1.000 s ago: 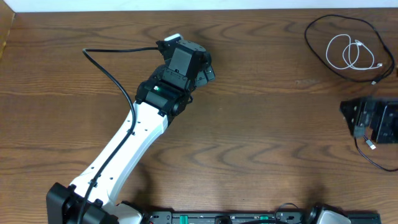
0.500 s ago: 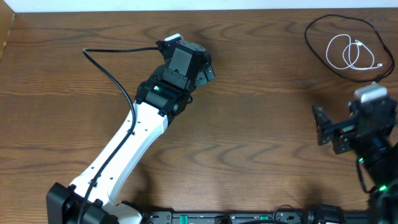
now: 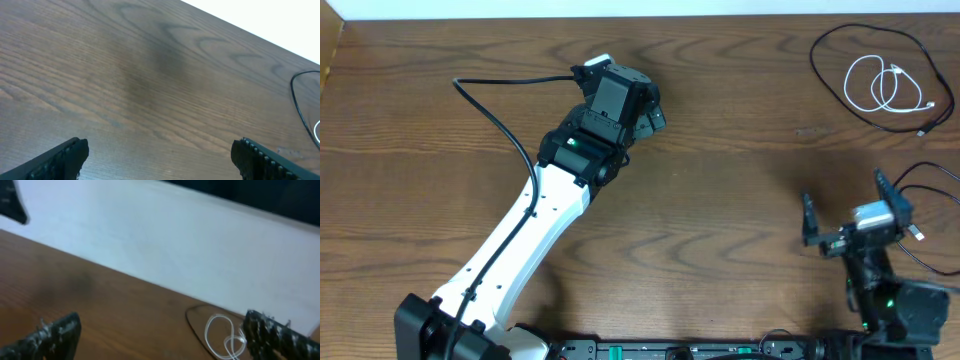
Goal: Untangle cables
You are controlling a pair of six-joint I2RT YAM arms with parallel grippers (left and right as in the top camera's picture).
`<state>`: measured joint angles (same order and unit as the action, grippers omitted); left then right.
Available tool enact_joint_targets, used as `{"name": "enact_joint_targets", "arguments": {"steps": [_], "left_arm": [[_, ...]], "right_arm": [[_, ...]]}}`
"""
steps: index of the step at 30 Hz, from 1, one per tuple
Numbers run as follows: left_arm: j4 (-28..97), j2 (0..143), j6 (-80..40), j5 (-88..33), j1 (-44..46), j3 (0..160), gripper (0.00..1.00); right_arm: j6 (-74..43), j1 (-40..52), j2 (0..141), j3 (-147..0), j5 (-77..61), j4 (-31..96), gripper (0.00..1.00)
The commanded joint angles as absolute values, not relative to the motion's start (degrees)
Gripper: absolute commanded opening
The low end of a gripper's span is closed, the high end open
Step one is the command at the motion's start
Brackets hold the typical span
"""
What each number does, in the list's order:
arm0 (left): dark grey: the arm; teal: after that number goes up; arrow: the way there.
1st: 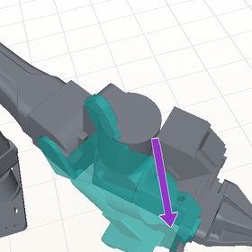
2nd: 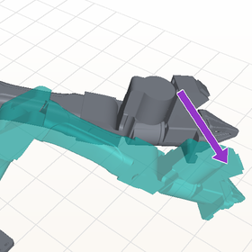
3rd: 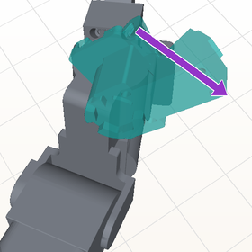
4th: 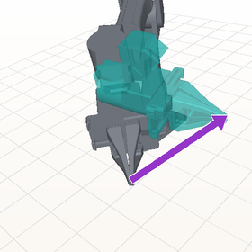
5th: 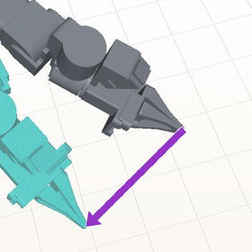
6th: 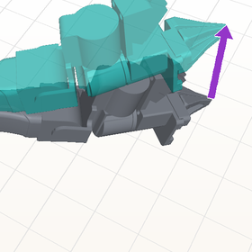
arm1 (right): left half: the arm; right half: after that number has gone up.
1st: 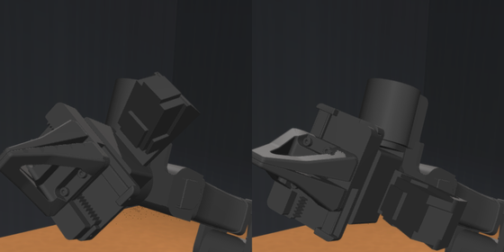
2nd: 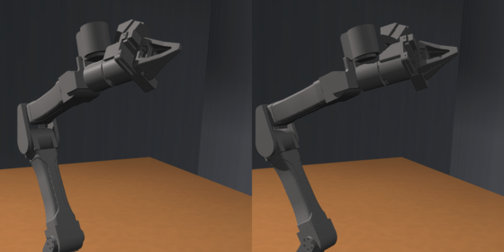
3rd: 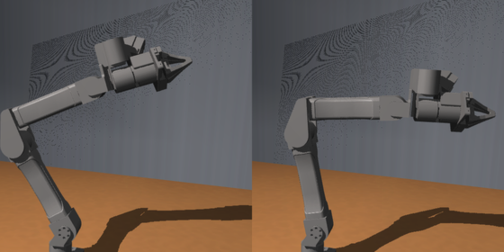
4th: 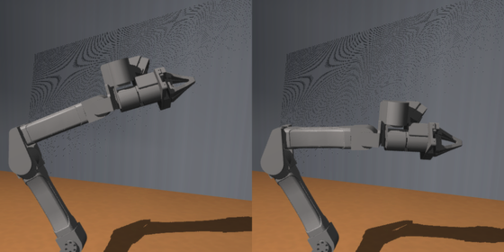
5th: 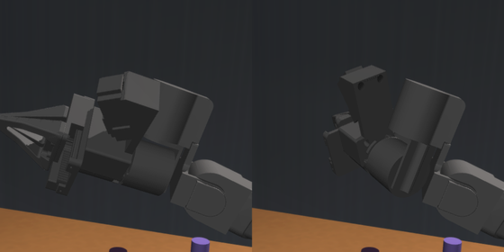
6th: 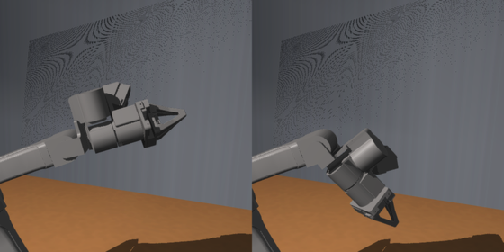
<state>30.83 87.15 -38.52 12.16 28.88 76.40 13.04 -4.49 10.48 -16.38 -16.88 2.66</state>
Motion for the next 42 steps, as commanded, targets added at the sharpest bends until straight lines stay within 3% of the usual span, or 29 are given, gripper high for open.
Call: {"name": "enact_joint_targets", "arguments": {"steps": [1, 13, 20, 42], "left_arm": [[30.89, 87.55, -37.71, 12.71, 28.69, 76.82, 0.96], [30.89, 87.57, -37.71, 12.71, 28.69, 76.82, 0.96], [30.89, 87.55, -37.71, 12.71, 28.69, 76.82, 0.96], [30.89, 87.57, -37.71, 12.71, 28.69, 76.82, 0.96]], "right_arm": [[12.91, -3.27, 5.1, -11.0, -16.6, 0.08, 0.99], [12.88, -3.27, 0.27, -0.3, -16.62, -3.95, 0.99], [12.6, -3.33, 0.3, -0.32, -16.56, 3.11, 0.99], [12.27, -3.31, 0.32, -0.32, -16.84, 2.83, 0.99]]}}
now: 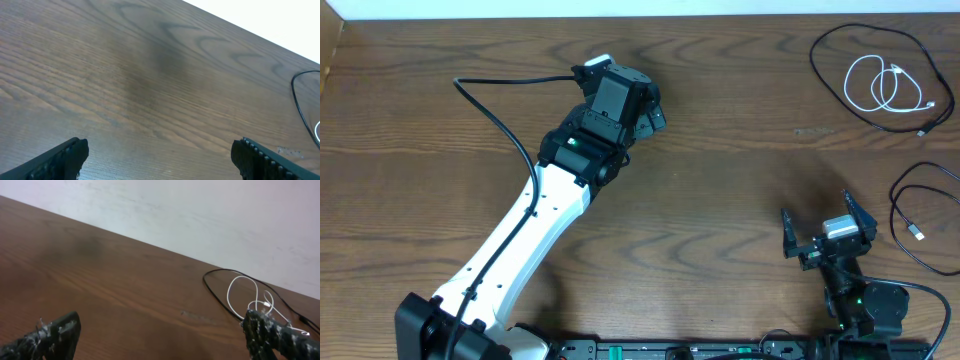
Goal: Untangle cables
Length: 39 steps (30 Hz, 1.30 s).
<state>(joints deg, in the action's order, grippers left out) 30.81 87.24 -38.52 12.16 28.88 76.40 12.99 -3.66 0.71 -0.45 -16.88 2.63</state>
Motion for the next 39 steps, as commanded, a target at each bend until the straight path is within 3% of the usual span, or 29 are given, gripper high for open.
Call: {"name": "enact_joint_targets", "arguments": {"steps": [1, 20, 24, 30, 39], "left_arm": [[30.89, 87.57, -37.71, 12.71, 28.69, 76.82, 0.96], [32.84, 84.66, -37.67, 17.67, 27.53, 75.05, 0.96], [26.7, 78.98, -32.27, 15.94, 24.21, 69.52, 0.96], [12.82, 66.76, -17.41, 3.27, 16.23, 56.1, 0.96], [2.83, 45.19, -15.09, -3.86, 4.51, 34.79, 0.96]], "right_arm": [[12.27, -3.31, 0.32, -0.32, -16.84, 2.83, 0.99], [12.27, -3.31, 0.32, -0.32, -16.86, 2.83, 0.99], [12.27, -3.33, 0.32, -0.32, -16.86, 2.83, 0.99], [12.27, -3.31, 0.32, -0.32, -16.84, 2.83, 0.99], [12.27, -3.33, 0.32, -0.32, -16.86, 2.83, 0.99]]}}
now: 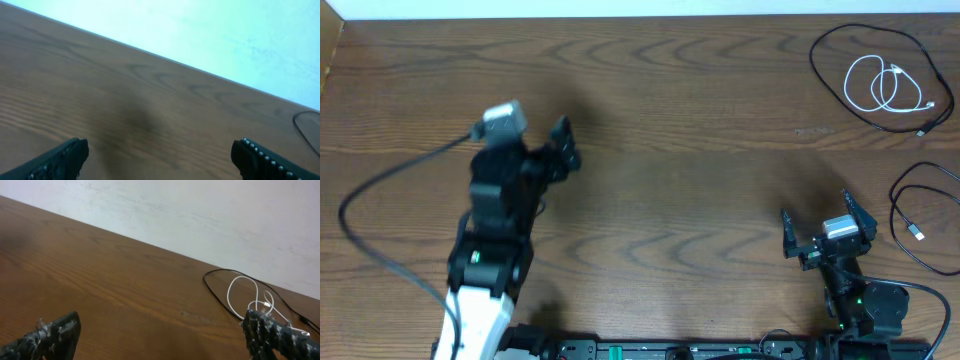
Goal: Untangle cables
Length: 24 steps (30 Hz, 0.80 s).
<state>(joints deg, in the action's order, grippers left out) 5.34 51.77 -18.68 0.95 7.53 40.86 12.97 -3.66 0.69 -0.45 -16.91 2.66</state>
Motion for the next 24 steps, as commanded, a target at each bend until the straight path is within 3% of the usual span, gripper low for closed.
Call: {"name": "enact_joint_targets", "arguments": {"steps": [1, 12, 24], "left_arm": [[1.28, 42.44, -13.52, -5.48, 3.38, 32.21, 0.96], [-4.95, 20.75, -7.09, -8.82, -2.85, 11.9, 0.96], [-5.89, 6.17, -1.89, -8.32, -3.2, 0.16, 0.96]], "right_arm": [[12.27, -3.31, 0.32, -0.32, -16.86, 2.83, 0.99], [12.27, -3.33, 0.32, -0.32, -16.84, 2.83, 0.99], [12.27, -3.33, 0.32, -0.32, -16.86, 2.83, 0.99]]}}
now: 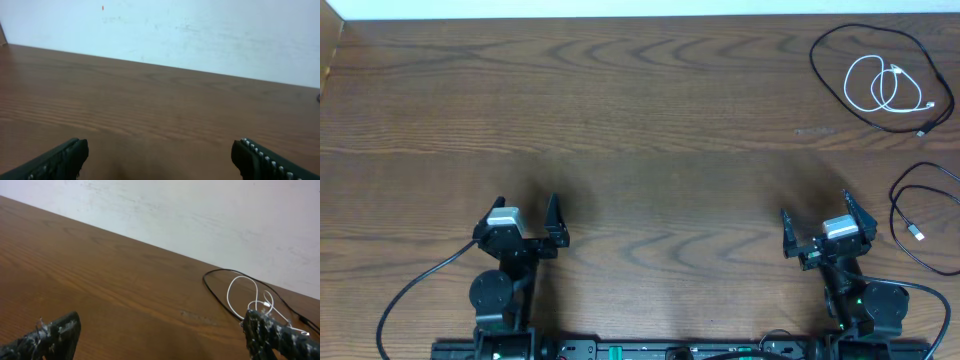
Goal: Untangle cables
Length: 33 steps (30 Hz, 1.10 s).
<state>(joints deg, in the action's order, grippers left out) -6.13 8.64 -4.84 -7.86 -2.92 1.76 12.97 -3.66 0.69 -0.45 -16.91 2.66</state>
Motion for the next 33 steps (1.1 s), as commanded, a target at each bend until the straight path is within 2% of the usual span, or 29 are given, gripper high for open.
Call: {"name": "enact_joint_targets", "arguments": {"steps": [1, 8, 33], "left_arm": [[-4.54, 5.54, -1.48, -8.12, -3.27, 0.21, 0.96], [4.05, 1.43, 0.32, -6.87, -3.27, 0.21, 0.96], [3.62, 0.38, 0.21, -6.44, -3.25, 0.23, 0.96]], "right_arm": [[12.27, -3.33, 0.32, -0.32, -16.86, 2.83, 0.99], [12.27, -3.33, 0.32, -0.32, -16.86, 2.83, 0.99], [12.27, -3.33, 0.32, -0.32, -16.86, 2.83, 0.99]]}}
